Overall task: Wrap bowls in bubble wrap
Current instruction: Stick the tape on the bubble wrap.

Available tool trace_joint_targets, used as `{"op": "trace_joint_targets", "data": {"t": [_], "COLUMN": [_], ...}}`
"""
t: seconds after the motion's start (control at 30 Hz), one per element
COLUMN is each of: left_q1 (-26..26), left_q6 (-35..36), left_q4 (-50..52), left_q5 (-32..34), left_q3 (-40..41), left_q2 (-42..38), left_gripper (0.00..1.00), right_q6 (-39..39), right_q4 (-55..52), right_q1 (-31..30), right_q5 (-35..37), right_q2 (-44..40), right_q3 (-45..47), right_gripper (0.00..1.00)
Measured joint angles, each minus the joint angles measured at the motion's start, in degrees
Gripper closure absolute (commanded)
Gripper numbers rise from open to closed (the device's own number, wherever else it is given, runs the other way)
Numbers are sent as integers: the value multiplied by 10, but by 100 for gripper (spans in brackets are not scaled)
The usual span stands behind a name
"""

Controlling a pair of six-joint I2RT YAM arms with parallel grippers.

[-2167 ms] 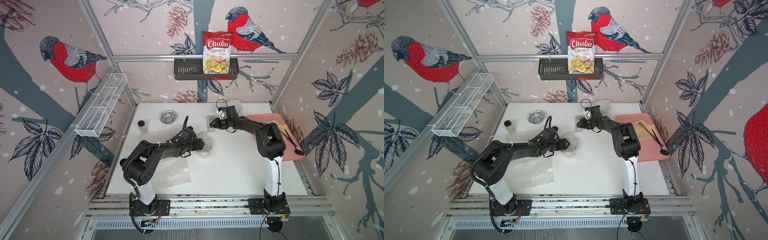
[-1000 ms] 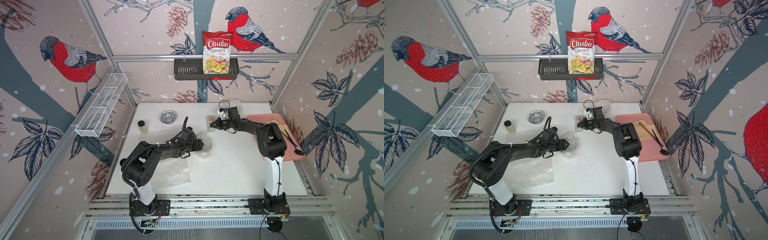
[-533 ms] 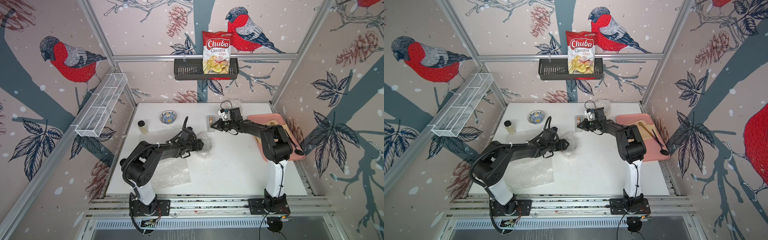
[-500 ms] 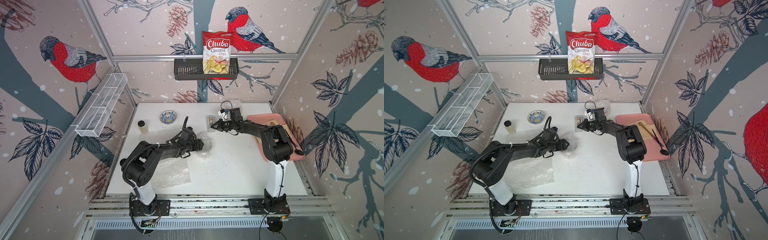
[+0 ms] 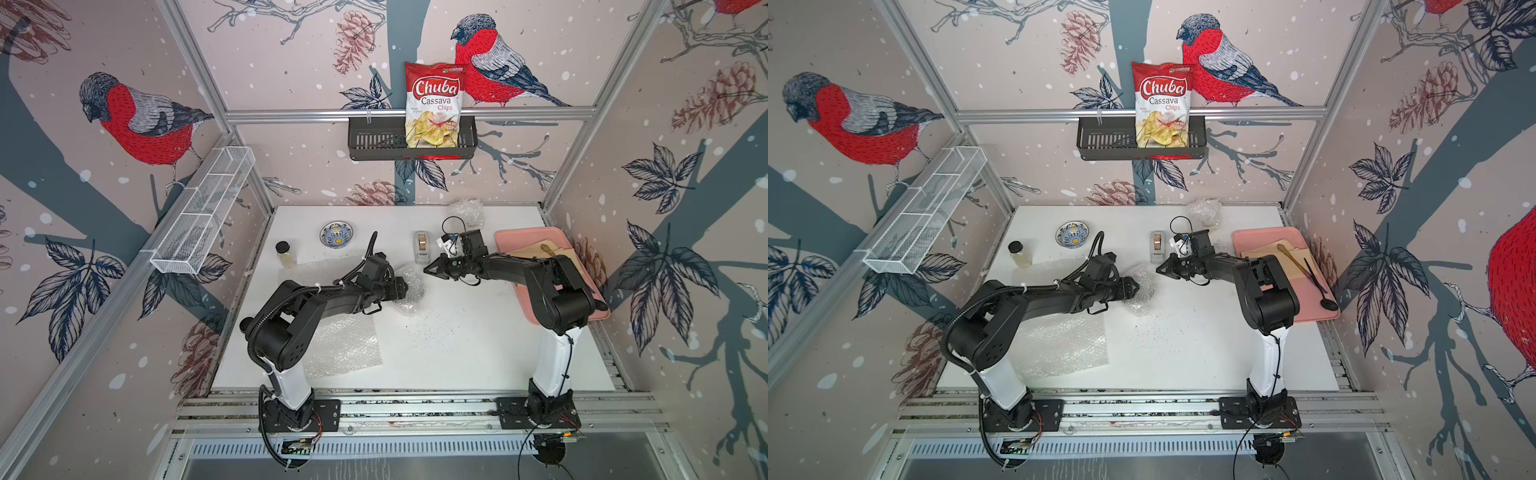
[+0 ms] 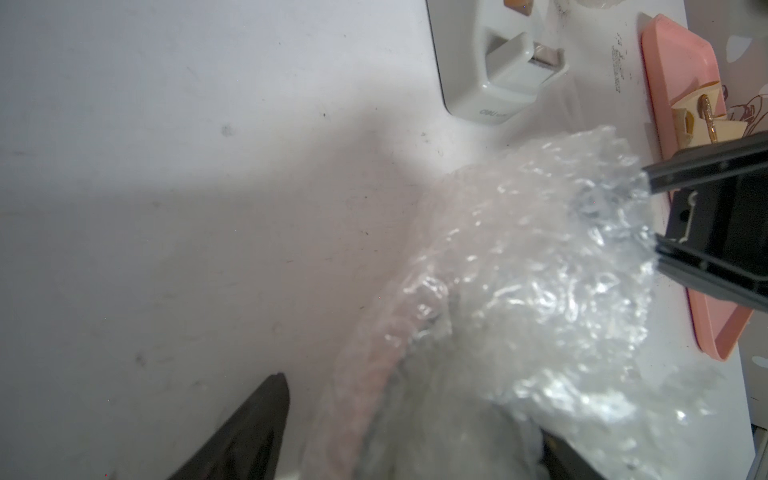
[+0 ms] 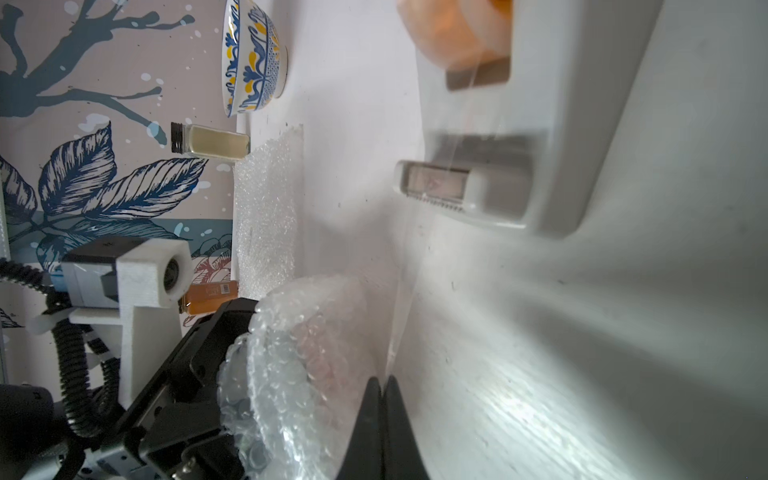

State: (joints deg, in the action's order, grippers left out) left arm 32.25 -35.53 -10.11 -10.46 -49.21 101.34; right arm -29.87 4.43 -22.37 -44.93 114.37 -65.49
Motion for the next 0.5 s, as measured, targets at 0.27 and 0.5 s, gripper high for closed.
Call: {"op": "trace_joint_targets", "data": {"t": [0.27,0.5], "left_q1": [0,0], "left_q6": [6,6], "left_q4": [1,-1], "left_q5": [0,0], "left_q3": [-4,-2], "left_q2": [3,3], "left_gripper": [23,23], "right_q6": [4,10], "right_q4": [3,-22], "right_q1": [-3,13], "right_q5": [-2,21], "right_q2": [3,34], "right_q3": [17,13], "right_gripper": [100,100]}}
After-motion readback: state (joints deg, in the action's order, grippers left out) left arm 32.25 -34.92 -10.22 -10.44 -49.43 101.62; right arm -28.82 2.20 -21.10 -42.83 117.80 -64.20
